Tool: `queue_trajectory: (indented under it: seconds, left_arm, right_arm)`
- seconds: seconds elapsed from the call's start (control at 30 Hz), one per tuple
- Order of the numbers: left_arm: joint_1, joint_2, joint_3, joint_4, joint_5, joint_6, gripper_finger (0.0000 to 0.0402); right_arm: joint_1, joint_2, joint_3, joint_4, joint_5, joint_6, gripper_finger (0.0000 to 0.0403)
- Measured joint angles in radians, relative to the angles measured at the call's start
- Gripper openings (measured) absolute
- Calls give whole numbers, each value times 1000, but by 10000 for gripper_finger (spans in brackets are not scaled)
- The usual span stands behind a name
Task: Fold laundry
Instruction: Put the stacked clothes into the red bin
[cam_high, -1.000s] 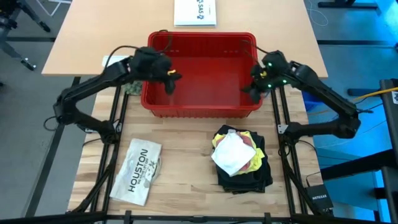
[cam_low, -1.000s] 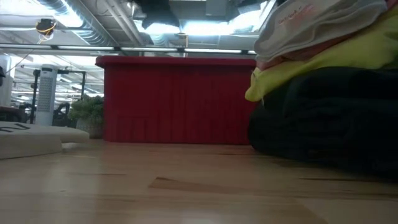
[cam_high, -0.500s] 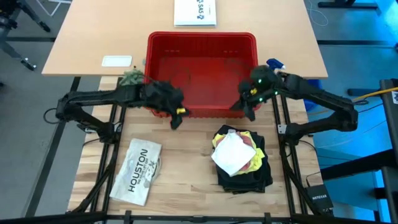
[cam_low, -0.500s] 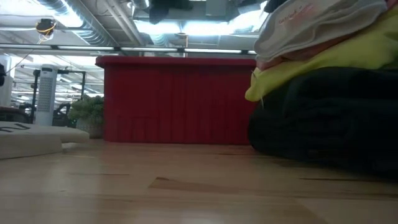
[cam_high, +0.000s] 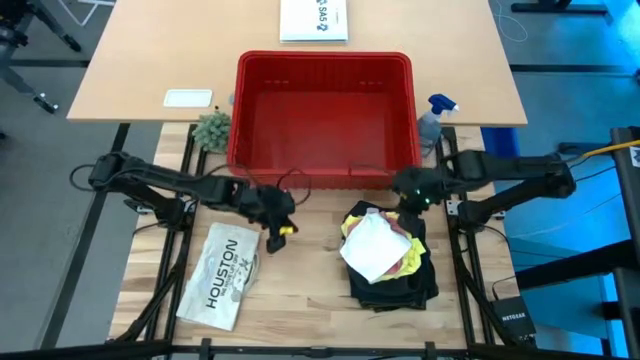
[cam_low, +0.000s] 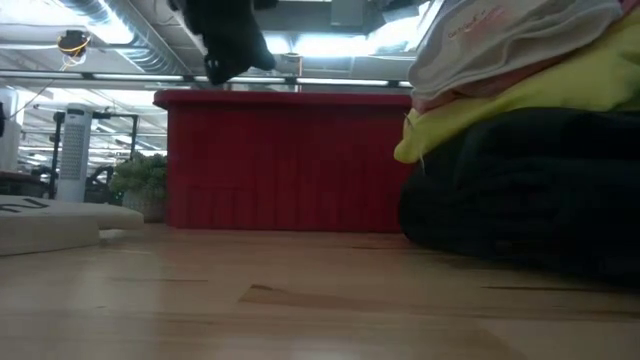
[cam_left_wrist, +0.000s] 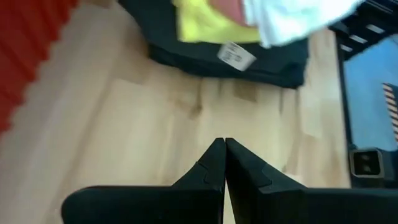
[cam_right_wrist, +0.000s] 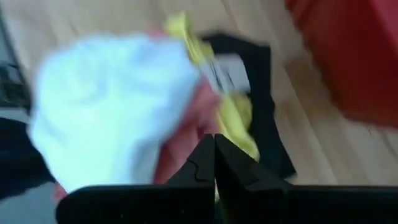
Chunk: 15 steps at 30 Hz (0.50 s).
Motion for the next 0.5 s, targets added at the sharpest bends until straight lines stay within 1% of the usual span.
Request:
queue_trajectory:
  seconds: [0.1,0.27,0.4,0.5]
  left_arm:
    - [-43,0,-21,32,-2,-10,0]
    - [-91,0,-21,33,-3,-1,0]
    - [-114,-1,-21,28,-3,-5,0]
    - [-126,-1,-21,23,-17,-8,0]
  right_arm:
    - [69,-1,0,-83,56,92,0]
    - [161,-27,-22,-249,99,235,0]
    - [235,-74,-111,-264,84,378,0]
    - [291,-119,-211,-226,35,481,0]
